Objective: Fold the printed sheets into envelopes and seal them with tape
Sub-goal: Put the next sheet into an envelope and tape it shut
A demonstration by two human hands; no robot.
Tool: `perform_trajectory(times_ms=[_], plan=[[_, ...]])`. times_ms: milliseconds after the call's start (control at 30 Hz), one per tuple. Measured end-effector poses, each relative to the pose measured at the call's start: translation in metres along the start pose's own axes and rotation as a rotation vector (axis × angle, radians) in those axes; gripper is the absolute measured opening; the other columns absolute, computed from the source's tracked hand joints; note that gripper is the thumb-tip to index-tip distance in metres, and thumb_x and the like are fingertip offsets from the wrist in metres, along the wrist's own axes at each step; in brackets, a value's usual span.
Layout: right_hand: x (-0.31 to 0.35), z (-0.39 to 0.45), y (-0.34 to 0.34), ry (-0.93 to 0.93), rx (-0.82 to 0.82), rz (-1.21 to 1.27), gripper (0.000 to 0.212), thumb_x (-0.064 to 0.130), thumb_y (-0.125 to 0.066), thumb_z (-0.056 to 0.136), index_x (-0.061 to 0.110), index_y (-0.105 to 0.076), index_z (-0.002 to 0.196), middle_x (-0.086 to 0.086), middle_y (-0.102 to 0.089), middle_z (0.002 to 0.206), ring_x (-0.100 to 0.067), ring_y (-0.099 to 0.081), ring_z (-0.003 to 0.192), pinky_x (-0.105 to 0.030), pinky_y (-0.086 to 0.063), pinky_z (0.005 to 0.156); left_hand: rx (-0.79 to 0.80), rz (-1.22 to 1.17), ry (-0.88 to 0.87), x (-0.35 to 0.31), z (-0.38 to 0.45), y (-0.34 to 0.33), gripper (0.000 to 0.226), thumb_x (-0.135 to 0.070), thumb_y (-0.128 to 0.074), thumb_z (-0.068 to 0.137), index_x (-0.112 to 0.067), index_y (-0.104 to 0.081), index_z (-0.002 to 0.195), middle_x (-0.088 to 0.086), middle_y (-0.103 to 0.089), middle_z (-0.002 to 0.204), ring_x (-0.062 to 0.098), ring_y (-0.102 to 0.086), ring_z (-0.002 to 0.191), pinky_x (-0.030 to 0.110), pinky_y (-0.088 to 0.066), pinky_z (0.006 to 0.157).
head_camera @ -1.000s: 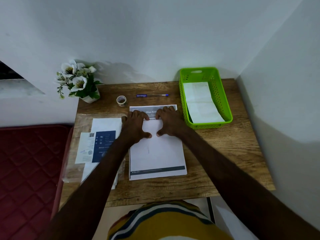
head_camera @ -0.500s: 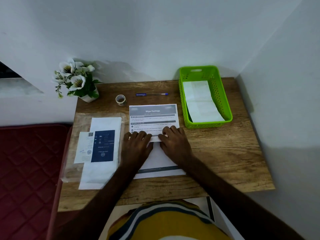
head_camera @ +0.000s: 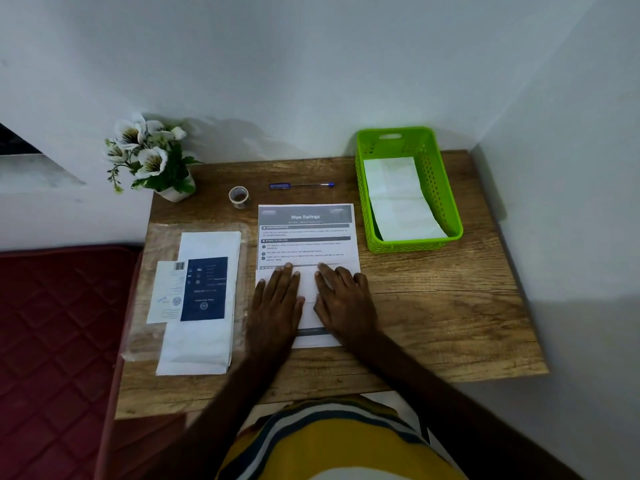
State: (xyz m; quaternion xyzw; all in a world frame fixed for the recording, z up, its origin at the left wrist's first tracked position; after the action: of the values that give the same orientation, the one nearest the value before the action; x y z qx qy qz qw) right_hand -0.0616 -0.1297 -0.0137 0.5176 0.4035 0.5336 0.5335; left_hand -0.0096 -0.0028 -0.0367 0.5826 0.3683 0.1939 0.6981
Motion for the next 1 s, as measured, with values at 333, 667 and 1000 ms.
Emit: perform_trajectory(times_ms=[333,667,1000], plan=[[0.012,-0.003,-0.020,-0.044,0.167,0.062,0.055,0.035,-0.035,0.106,0.010,-0.039,0.155,-0.008,-0.033,0.164,-0.021,-0.030,0.152,-0.052,-0.029,0.120,-0.014,-0.076,0.063,0.003,-0.004,-0.004,0.059,-0.038,-0.034,0.105,-0.007,-0.035,0.156,0.009,-0.026,0.166,0.023,-0.022,0.156,0.049,-0.022,0.125],[-0.027,-0.024,-0.023,-0.261,0.241,0.107,0.075,0.057,-0.030,0.104,0.014,-0.014,0.163,-0.004,-0.005,0.171,-0.020,-0.005,0.158,-0.049,-0.009,0.127,0.028,-0.114,0.125,0.006,-0.005,-0.005,0.067,-0.044,-0.033,0.104,-0.009,-0.025,0.160,0.009,-0.017,0.170,0.021,-0.012,0.158,0.044,-0.016,0.128],[-0.028,0.018,0.008,-0.046,0.335,0.114,0.081,0.052,-0.065,0.089,0.019,-0.035,0.156,-0.006,-0.040,0.154,-0.025,-0.031,0.145,-0.042,-0.030,0.114,0.092,-0.029,0.003,0.021,0.026,0.031,0.090,-0.057,-0.077,0.081,-0.019,-0.041,0.154,0.009,-0.052,0.150,0.032,-0.044,0.140,0.050,-0.033,0.116]])
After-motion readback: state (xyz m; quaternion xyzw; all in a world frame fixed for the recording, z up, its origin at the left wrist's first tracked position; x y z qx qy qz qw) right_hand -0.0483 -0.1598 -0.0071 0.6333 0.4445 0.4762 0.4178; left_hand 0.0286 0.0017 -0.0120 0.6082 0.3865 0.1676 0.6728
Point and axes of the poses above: each hand's wrist, its own z-axis towards the middle knuckle, its own y-axis out of the back of the hand, x = y × z, the point moved 7 cm from there along z, towards the middle knuckle
